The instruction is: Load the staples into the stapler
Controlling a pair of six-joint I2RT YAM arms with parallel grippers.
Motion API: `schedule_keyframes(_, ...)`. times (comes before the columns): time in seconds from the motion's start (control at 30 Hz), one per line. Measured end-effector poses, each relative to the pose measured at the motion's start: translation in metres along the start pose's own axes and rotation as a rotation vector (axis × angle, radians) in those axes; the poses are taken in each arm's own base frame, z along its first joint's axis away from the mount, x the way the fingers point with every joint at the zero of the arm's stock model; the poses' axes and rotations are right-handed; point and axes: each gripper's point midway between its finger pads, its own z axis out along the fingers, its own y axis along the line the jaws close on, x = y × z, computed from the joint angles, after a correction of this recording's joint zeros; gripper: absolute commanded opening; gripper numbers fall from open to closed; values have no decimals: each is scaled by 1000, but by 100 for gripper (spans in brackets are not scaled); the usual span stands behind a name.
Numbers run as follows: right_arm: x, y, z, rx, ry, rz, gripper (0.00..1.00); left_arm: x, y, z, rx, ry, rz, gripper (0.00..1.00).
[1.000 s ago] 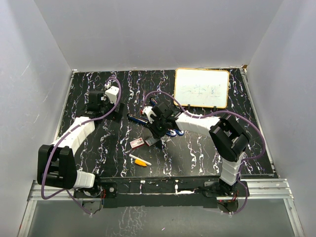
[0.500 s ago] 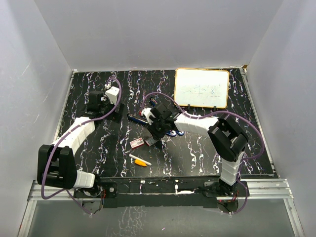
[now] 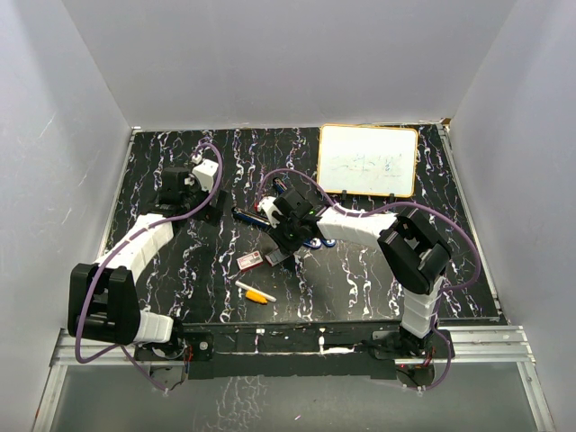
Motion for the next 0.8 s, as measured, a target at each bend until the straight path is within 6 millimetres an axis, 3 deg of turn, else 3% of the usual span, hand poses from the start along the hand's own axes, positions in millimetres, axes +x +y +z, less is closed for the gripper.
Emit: schedule_keyframes(0.8, 2, -8, 2, 31, 10, -9, 26, 4, 0, 0, 2, 8, 14, 97)
